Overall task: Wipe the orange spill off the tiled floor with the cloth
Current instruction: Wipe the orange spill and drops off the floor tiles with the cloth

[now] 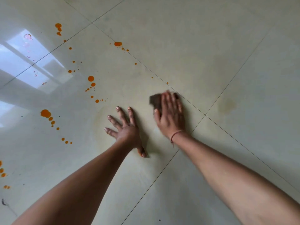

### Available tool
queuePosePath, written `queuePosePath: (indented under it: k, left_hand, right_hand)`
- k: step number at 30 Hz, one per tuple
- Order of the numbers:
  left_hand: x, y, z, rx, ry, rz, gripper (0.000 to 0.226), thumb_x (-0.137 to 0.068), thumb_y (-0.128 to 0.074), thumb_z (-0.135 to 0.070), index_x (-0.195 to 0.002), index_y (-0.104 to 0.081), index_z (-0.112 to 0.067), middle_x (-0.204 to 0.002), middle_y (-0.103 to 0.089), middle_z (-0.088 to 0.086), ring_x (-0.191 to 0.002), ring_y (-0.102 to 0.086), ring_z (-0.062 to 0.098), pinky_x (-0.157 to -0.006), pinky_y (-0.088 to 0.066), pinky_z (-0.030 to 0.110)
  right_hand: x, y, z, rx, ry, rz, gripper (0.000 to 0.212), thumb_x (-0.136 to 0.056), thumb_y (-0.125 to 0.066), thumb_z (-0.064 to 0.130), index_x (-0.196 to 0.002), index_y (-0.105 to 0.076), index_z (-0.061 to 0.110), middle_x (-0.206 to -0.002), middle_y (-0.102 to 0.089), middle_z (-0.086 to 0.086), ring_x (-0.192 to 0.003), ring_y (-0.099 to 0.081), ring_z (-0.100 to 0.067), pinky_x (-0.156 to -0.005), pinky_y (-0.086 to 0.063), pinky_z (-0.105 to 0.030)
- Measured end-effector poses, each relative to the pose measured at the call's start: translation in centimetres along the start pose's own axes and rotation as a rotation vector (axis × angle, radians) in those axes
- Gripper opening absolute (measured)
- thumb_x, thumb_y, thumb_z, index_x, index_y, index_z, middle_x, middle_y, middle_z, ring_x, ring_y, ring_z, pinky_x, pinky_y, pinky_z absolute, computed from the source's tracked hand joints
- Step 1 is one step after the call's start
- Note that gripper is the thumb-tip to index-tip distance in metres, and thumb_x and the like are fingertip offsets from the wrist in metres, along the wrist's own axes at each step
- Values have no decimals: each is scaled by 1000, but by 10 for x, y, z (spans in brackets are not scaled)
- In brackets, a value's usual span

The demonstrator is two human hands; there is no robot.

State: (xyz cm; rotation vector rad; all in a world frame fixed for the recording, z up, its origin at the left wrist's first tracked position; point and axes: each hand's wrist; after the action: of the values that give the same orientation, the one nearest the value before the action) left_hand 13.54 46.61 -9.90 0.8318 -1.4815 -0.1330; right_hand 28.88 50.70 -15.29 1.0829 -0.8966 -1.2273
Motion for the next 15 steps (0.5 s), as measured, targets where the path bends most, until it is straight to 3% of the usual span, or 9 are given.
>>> queuePosePath:
  k: [2, 4, 6, 9, 11, 13, 15]
  left_hand:
    - [1, -1, 1, -8, -18, -13, 175, -37, -97, -39, -131, 49, -20, -131, 59, 20, -124, 42, 55, -100, 8, 77]
    - [2, -2, 2, -2, -22, -19, 175, -37, -97, -40, -131, 49, -20, -130, 60, 20, -124, 43, 55, -100, 8, 76]
    - [2, -2, 3, 3, -24, -25, 175, -38, -98, -40, -129, 50, -20, -129, 61, 19, -123, 44, 55, -99, 10, 76]
    - [1, -5, 2, 5, -41, -48, 174, -37, -98, -40, -133, 47, -21, -132, 59, 18, -124, 43, 54, -99, 10, 75]
    - [4, -6, 8, 17, -60, -78, 172, -38, -97, -40, -138, 42, -23, -137, 55, 17, -127, 41, 53, -101, 9, 74]
    - [6, -10, 16, 22, -127, -128, 170, -38, -96, -43, -144, 35, -23, -143, 50, 16, -130, 39, 51, -104, 9, 72]
    - [9, -15, 27, 21, -193, -192, 165, -39, -94, -49, -149, 26, -23, -149, 42, 14, -134, 35, 48, -106, 7, 69]
  right_hand:
    - [46, 5, -3, 10, 208, 114, 68, -90, -39, 40, -147, -34, 4, -155, -30, -13, -146, -21, -26, -117, -20, -43]
    - [76, 16, -35, 5, 300, 151, 69, -89, -38, 42, -149, -32, 7, -157, -27, -9, -147, -18, -22, -115, -23, -44]
    - [59, 19, -46, 24, 174, 127, 69, -89, -37, 43, -148, -34, 7, -156, -30, -10, -146, -21, -23, -116, -22, -42]
    - [22, 4, -3, 30, -53, 3, 68, -89, -36, 41, -146, -36, 3, -154, -33, -15, -144, -26, -29, -118, -16, -42]
    - [46, -7, 26, 17, 93, 70, 68, -89, -36, 40, -146, -35, 3, -154, -33, -15, -144, -25, -28, -117, -17, -42]
    - [82, 0, 11, 22, 299, 133, 67, -89, -37, 41, -147, -34, 6, -155, -31, -11, -145, -22, -25, -116, -19, -42]
    - [86, 9, -23, 33, 289, 100, 67, -89, -36, 42, -146, -37, 6, -154, -34, -11, -144, -25, -26, -114, -23, -42]
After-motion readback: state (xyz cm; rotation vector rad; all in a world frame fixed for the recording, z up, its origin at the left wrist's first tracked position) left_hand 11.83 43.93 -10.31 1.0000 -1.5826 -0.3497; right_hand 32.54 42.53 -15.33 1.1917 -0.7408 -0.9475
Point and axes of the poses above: each hand's wrist, its own x-axis away from the middle knuckle, its own y-axis out of the back of the hand, z = x × y
